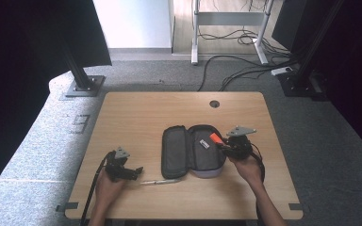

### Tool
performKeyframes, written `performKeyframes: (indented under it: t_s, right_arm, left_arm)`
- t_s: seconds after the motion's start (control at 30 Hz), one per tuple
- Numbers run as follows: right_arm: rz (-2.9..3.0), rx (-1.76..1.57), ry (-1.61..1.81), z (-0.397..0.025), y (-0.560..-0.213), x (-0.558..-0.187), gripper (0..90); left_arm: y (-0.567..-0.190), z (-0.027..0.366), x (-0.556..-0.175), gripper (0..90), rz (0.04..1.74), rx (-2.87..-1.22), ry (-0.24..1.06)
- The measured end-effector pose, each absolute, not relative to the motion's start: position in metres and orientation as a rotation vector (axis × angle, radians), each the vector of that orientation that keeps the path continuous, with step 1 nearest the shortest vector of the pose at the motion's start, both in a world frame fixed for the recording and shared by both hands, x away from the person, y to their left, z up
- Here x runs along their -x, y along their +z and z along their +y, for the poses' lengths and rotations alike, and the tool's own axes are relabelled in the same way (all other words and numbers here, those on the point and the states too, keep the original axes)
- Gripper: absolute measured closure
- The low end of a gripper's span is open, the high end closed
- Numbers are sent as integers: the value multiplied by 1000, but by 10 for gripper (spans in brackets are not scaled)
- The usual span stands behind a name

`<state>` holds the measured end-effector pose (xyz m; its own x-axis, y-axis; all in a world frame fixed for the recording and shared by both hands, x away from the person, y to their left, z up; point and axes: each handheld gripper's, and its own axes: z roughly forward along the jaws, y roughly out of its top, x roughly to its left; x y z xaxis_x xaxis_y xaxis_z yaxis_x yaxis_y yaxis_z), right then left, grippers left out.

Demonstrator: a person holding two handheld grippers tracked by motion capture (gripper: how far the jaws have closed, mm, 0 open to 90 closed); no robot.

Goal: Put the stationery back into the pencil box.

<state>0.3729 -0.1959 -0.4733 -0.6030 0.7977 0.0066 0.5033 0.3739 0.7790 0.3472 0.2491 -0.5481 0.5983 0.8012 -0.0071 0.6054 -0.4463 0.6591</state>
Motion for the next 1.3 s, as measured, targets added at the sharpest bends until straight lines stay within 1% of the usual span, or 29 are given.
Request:
performKeyframes:
  t_s: [1.3]
  right_arm:
    - [2283, -1115, 1020, -159, -492, -418, 657]
  left_arm:
    - [-548, 249, -347, 5, 1108, -2201, 407]
